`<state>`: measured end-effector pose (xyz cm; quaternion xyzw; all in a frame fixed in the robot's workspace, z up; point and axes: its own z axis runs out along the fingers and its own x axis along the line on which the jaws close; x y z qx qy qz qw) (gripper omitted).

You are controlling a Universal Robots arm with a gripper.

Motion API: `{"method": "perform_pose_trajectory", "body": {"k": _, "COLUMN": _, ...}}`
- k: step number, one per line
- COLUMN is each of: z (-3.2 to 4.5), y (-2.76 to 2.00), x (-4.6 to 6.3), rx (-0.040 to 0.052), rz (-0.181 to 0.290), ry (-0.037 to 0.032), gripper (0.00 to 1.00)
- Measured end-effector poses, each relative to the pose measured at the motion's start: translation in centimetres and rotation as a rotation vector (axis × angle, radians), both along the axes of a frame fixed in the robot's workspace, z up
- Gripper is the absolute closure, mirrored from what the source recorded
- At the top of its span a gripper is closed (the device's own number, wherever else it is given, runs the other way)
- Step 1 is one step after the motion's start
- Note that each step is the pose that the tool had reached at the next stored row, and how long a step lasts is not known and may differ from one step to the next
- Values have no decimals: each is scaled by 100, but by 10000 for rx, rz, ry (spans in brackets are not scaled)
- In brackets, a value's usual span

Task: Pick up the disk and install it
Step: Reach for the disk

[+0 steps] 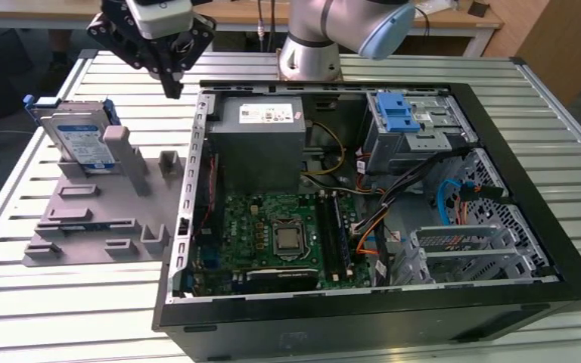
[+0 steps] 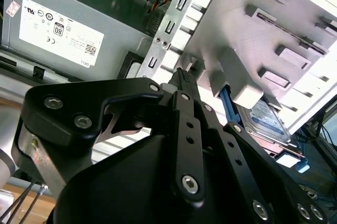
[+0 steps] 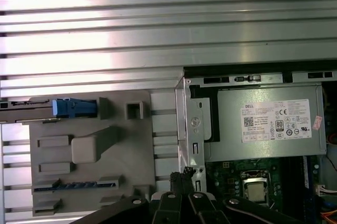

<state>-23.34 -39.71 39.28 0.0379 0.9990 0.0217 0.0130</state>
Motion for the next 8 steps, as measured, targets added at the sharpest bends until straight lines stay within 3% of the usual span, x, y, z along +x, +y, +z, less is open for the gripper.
{"method": "perform_pose_trajectory", "body": {"k": 8, "z": 0, "y": 2, "x": -51, "rx": 0, "rz": 0, "ry": 0, "gripper": 89}}
